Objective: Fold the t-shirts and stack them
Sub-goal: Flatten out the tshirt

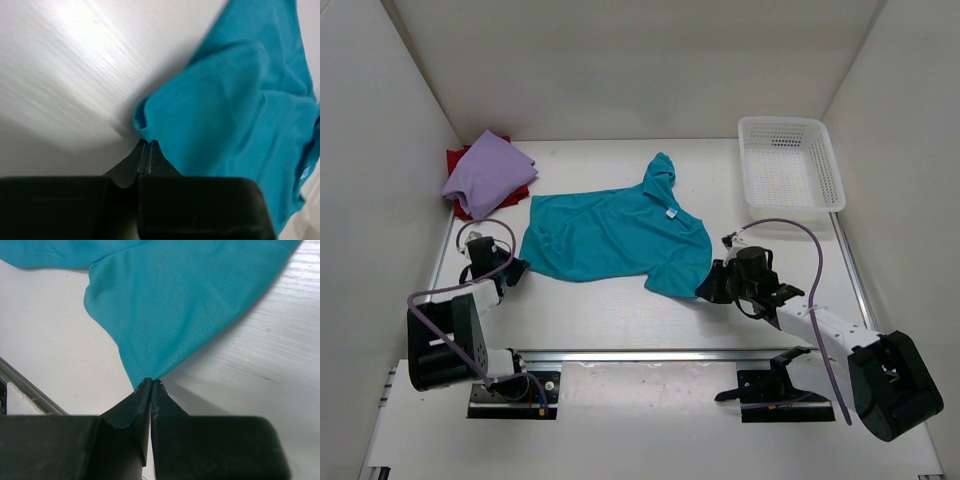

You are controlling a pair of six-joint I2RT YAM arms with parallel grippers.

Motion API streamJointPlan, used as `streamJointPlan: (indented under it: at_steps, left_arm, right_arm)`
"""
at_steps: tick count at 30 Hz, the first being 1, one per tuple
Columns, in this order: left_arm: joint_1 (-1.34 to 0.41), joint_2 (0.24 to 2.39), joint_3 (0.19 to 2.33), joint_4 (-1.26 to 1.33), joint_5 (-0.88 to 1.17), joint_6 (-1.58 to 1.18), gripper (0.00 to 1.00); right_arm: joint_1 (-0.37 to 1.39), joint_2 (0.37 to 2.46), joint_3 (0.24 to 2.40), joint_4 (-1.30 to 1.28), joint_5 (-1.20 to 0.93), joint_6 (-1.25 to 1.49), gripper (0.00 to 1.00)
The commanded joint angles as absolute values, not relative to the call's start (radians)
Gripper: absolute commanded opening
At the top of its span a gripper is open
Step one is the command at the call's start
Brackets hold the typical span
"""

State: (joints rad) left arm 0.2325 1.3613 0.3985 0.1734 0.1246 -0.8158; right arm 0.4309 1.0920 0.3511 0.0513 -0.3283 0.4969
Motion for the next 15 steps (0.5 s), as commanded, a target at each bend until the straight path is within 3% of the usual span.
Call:
streamJointPlan:
  at_steps: [1, 8, 11, 15]
  left_arm:
    - [0.145, 1.238, 0.509, 0.073, 0.084, -0.72, 0.0]
    - [0.071, 1.08, 0.882, -0.222, 0.258, -0.591, 0.0]
    - [0.093, 1.081, 1.147, -0.311, 0.311, -0.557, 0.0]
    - [0.132, 1.075, 1.35, -0.356, 0.399, -0.574, 0.0]
  right_arm:
    - [0.436, 1.022, 0.451, 0.0, -0.284, 0.483, 0.0]
    - [0.482, 0.881, 0.865, -0.28, -0.081, 0.405, 0.0]
    - [0.495, 0.919, 1.125, -0.417, 0.036, 0.315, 0.0]
    - [0.578, 1.015, 1.48, -0.505, 0.26, 0.213, 0.0]
